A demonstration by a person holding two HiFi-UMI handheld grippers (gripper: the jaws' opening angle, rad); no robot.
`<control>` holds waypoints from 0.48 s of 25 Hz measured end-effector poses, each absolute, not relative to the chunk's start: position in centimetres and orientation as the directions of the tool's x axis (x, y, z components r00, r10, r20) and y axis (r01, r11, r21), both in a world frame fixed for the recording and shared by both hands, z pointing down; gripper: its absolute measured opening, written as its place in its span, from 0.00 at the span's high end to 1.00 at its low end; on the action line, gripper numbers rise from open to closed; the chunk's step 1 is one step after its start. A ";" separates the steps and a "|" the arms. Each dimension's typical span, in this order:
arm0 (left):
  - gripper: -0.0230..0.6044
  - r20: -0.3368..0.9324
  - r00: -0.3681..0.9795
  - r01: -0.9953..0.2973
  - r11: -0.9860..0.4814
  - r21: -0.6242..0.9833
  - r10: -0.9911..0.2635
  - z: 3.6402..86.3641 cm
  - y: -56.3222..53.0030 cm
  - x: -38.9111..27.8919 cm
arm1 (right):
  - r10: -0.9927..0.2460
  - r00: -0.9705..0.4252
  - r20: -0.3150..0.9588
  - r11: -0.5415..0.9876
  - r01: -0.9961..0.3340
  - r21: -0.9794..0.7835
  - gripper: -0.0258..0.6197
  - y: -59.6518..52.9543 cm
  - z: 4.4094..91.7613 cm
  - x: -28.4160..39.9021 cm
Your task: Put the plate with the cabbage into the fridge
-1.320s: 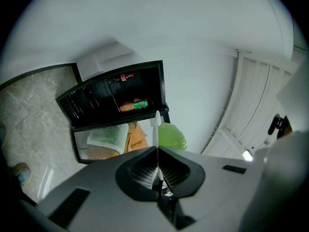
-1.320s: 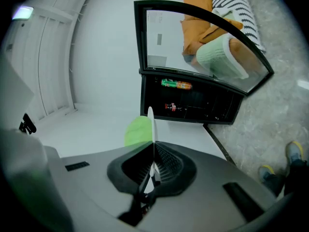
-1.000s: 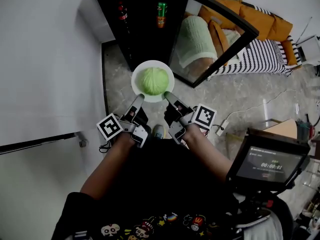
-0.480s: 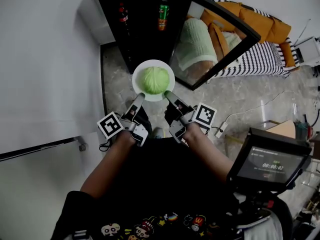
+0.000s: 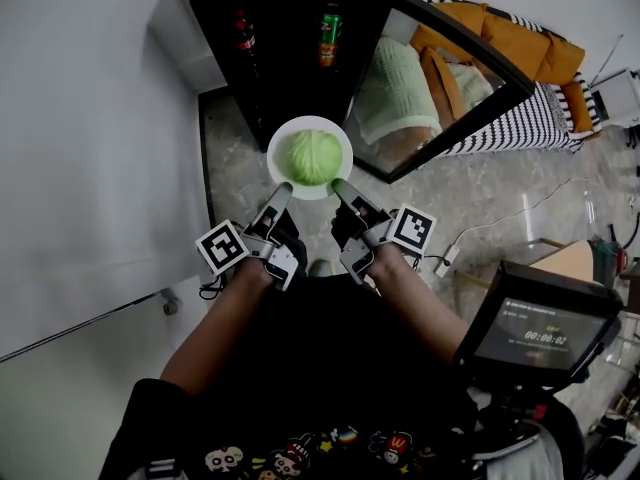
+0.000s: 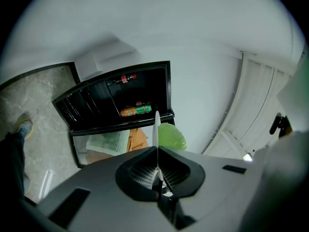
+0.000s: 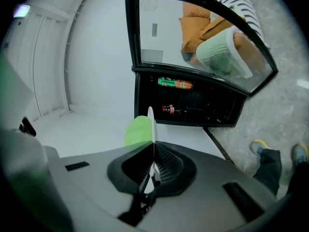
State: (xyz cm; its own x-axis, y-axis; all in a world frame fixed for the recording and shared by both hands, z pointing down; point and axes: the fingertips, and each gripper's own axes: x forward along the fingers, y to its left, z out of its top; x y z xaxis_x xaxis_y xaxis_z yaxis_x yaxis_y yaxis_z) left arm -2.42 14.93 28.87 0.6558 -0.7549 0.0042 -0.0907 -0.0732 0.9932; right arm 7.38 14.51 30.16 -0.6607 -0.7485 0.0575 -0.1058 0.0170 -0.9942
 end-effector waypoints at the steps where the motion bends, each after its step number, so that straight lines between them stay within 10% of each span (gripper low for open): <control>1: 0.95 0.010 0.660 -0.092 -0.067 0.993 -0.752 29.2 13.7 -2.7 | -0.751 -0.657 0.062 0.011 -0.107 -0.994 0.94 13.3 30.4 7.2; 12: 0.95 0.047 0.682 -0.102 -0.032 0.994 -0.730 30.4 8.7 -3.7 | -0.766 -0.637 0.086 -0.038 -0.088 -0.995 0.94 8.7 31.7 6.1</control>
